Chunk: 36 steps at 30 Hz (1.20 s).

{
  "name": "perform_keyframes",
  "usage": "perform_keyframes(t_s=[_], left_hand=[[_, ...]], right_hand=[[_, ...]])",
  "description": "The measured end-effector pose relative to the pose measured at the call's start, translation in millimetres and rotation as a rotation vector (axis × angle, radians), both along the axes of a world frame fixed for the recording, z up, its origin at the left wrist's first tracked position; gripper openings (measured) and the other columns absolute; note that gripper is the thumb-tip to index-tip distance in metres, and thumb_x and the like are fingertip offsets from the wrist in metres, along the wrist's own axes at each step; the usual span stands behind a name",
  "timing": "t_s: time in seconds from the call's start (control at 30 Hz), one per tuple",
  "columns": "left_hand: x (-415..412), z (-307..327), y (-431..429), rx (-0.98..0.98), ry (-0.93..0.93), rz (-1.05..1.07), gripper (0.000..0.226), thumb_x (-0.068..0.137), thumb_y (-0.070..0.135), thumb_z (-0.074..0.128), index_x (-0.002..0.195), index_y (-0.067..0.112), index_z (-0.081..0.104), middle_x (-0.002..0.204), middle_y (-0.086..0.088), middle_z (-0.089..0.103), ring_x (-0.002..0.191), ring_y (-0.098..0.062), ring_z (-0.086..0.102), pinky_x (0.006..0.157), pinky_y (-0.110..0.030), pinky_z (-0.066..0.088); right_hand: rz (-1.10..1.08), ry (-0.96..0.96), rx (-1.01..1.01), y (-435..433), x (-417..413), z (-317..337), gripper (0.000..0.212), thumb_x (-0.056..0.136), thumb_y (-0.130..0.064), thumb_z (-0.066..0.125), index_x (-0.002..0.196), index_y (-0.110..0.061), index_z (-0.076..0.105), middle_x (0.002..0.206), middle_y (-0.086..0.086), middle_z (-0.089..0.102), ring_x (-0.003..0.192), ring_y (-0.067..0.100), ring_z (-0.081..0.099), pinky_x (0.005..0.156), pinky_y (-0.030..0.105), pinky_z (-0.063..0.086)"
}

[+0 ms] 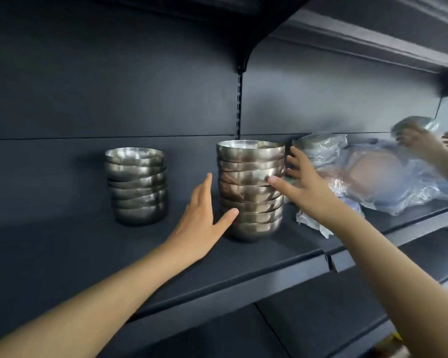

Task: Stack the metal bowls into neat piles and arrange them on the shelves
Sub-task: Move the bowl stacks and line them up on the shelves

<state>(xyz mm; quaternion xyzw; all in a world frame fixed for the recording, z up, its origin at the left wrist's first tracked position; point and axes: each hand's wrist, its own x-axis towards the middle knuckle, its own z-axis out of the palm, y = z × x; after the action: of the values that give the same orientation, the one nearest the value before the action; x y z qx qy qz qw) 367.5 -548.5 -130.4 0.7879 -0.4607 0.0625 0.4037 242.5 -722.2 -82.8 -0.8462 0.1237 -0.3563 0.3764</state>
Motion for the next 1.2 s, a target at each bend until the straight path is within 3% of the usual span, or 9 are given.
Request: perform_keyframes(t_s=[0.13, 0.27, 0.33, 0.4, 0.5, 0.7, 0.83, 1.07, 1.2], left_hand=[[0.6, -12.8, -10.8, -0.095, 0.009, -0.095, 0.088, 0.087, 0.051, 0.048, 0.128, 0.05, -0.031, 0.155, 0.015, -0.016, 0.142, 0.0, -0.005, 0.115, -0.026, 0.008], [5.6, -22.1, -21.2, -0.124, -0.073, -0.158, 0.09, 0.081, 0.061, 0.047, 0.118, 0.063, -0.035, 0.153, 0.013, -0.025, 0.137, 0.009, -0.018, 0.105, -0.008, -0.004], [9.5, -24.8, -26.1, -0.107, -0.092, -0.187, 0.093, 0.076, 0.072, 0.048, 0.115, 0.068, -0.036, 0.151, 0.015, -0.03, 0.135, 0.012, -0.024, 0.099, 0.002, -0.007], [13.4, -26.7, -31.2, -0.112, -0.104, -0.197, 0.093, 0.069, 0.078, 0.043, 0.116, 0.067, -0.036, 0.149, 0.012, -0.033, 0.131, 0.014, -0.028, 0.097, 0.006, -0.008], [17.0, -27.3, -36.8, -0.133, -0.098, -0.204, 0.093, 0.064, 0.084, 0.039, 0.119, 0.066, -0.034, 0.15, 0.007, -0.034, 0.133, 0.012, -0.028, 0.098, 0.006, -0.008], [18.5, -27.6, -47.6, -0.17, -0.023, -0.188, 0.105, 0.06, 0.08, 0.052, 0.116, 0.067, -0.036, 0.153, 0.005, -0.029, 0.139, 0.005, -0.02, 0.101, 0.005, -0.003], [18.3, -29.4, -57.3, -0.2, -0.005, -0.138, 0.109, 0.063, 0.063, 0.062, 0.114, 0.069, -0.035, 0.153, 0.005, -0.024, 0.14, 0.004, -0.012, 0.101, 0.006, 0.002], [19.4, -25.3, -51.0, -0.228, -0.01, -0.104, 0.103, 0.059, 0.082, 0.052, 0.116, 0.07, -0.032, 0.154, -0.002, -0.021, 0.139, 0.006, -0.012, 0.1, 0.005, 0.001], [12.6, -20.0, -23.6, -0.231, -0.034, -0.043, 0.108, 0.062, 0.064, 0.063, 0.115, 0.072, -0.031, 0.154, 0.0, -0.02, 0.136, 0.011, -0.014, 0.1, 0.005, 0.0]], right_hand=[[0.079, -0.122, 0.074, -3.7, 16.3, -14.0, 0.099, 0.077, -0.046, 0.066, 0.151, -0.03, 0.003, 0.148, -0.012, 0.027, 0.129, 0.002, 0.035, 0.1, 0.022, 0.035], [0.159, -0.202, 0.061, -9.6, 28.5, -24.1, 0.104, 0.067, -0.062, 0.071, 0.142, -0.052, -0.002, 0.145, -0.023, 0.022, 0.13, -0.01, 0.03, 0.097, 0.009, 0.031], [0.188, -0.237, 0.018, -11.6, 33.1, -27.8, 0.101, 0.061, -0.072, 0.068, 0.134, -0.059, 0.0, 0.141, -0.032, 0.02, 0.134, -0.014, 0.025, 0.108, 0.013, 0.028], [0.205, -0.265, -0.038, -17.2, 38.9, -33.4, 0.099, 0.062, -0.075, 0.064, 0.135, -0.057, -0.001, 0.149, -0.023, 0.022, 0.14, -0.003, 0.024, 0.117, 0.03, 0.026], [0.241, -0.297, -0.076, -26.3, 47.6, -39.6, 0.101, 0.068, -0.073, 0.064, 0.14, -0.051, -0.003, 0.156, -0.007, 0.019, 0.144, 0.012, 0.023, 0.116, 0.048, 0.025], [0.306, -0.307, -0.007, -28.6, 60.5, -39.7, 0.099, 0.066, -0.074, 0.063, 0.138, -0.054, -0.002, 0.155, -0.009, 0.022, 0.142, 0.009, 0.026, 0.116, 0.046, 0.027], [0.293, -0.367, 0.039, -30.6, 69.2, -45.1, 0.091, 0.068, -0.072, 0.064, 0.136, -0.061, 0.004, 0.155, -0.006, 0.026, 0.142, 0.013, 0.028, 0.114, 0.048, 0.029], [0.337, -0.375, 0.068, -27.8, 75.5, -43.9, 0.093, 0.065, -0.075, 0.063, 0.135, -0.062, 0.005, 0.154, -0.006, 0.025, 0.142, 0.01, 0.029, 0.115, 0.047, 0.029], [0.392, -0.388, 0.062, -4.3, 76.6, -37.0, 0.092, 0.065, -0.076, 0.062, 0.135, -0.061, 0.004, 0.151, -0.016, 0.023, 0.142, 0.006, 0.026, 0.116, 0.046, 0.027]])
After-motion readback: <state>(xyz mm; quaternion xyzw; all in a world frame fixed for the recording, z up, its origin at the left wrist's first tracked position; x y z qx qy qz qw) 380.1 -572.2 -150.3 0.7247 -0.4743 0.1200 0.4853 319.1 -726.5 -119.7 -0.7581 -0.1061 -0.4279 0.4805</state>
